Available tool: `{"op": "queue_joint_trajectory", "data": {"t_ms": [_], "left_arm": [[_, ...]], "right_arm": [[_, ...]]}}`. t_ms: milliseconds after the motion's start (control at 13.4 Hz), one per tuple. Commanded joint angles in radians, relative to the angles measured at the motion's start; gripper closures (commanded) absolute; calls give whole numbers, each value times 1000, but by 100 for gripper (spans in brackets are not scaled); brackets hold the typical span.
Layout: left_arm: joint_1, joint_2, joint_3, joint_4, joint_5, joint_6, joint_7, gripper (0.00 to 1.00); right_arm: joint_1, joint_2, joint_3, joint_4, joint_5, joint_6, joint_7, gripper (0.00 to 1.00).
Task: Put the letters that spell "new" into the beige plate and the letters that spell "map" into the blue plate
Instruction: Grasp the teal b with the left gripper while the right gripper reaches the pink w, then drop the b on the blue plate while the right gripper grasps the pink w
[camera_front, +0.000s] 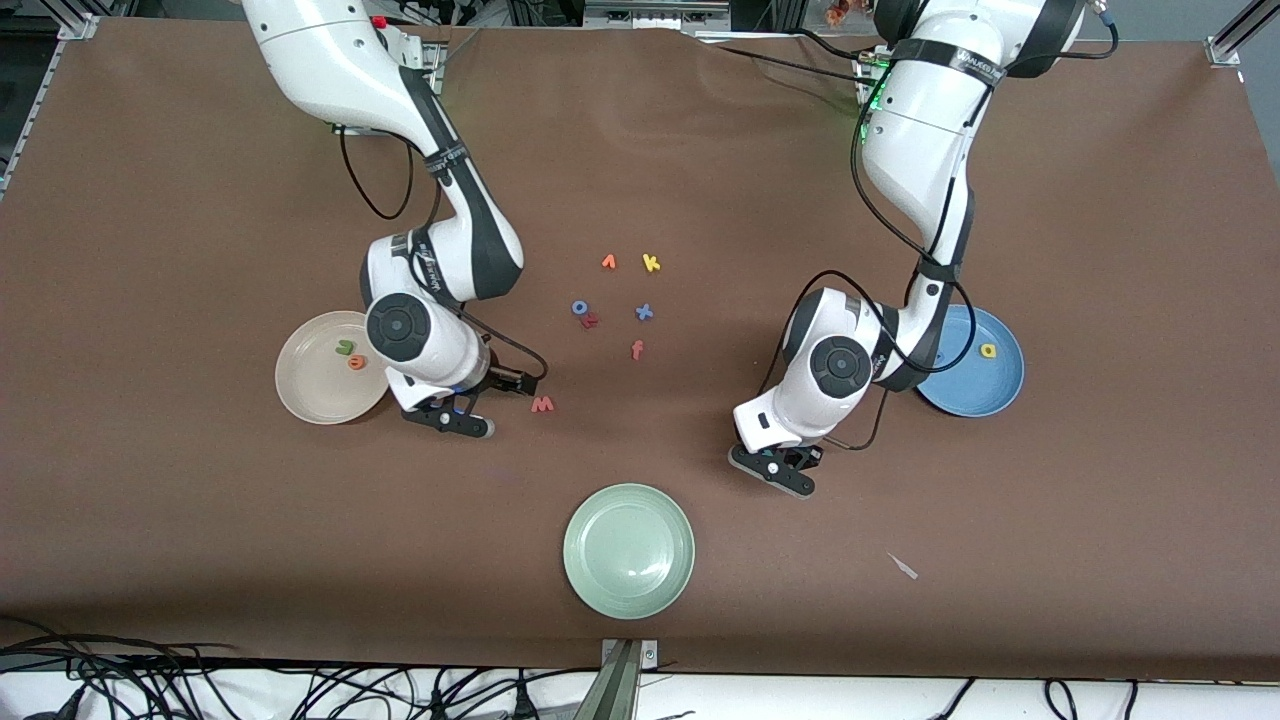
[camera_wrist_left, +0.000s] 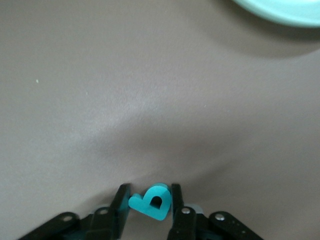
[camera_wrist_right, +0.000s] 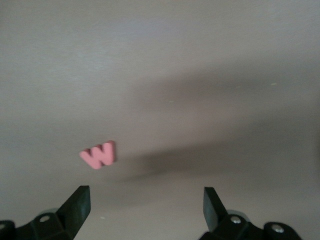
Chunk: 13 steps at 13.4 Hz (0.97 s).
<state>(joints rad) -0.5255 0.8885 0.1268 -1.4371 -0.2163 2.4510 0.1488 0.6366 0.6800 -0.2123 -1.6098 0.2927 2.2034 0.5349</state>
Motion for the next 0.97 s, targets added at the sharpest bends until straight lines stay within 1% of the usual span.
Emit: {"op": "queue_joint_trajectory", "data": {"t_ms": [0, 224, 298, 447, 522, 596, 745, 820, 894], "left_arm": [[-16, 24, 14, 15, -26, 0, 8, 74], [-13, 6, 14, 15, -25, -12, 6, 75], [-1, -31, 14, 6, -23, -27, 6, 75], [54, -124, 10, -69, -20, -114, 8, 74], [88, -185, 4, -141, -20, -138, 9, 74], [129, -250, -18, -228, -20, -141, 11, 74], [258, -383, -102, -398, -18, -144, 12, 72], [312, -451, -119, -484, 4, -144, 38, 72], [346, -509, -121, -561, 53, -144, 82, 72]], "right_arm": [[5, 61, 10, 88, 17, -11, 40, 0], [5, 99, 30, 123, 16, 5, 40, 0], [5, 111, 36, 125, 16, 34, 37, 0], [5, 133, 50, 125, 13, 94, 22, 0], [5, 141, 53, 125, 10, 105, 17, 0], [5, 145, 54, 125, 5, 105, 16, 0], [5, 156, 54, 125, 3, 107, 17, 0], [5, 161, 54, 125, 3, 108, 17, 0], [3, 164, 54, 125, 5, 108, 17, 1]]}}
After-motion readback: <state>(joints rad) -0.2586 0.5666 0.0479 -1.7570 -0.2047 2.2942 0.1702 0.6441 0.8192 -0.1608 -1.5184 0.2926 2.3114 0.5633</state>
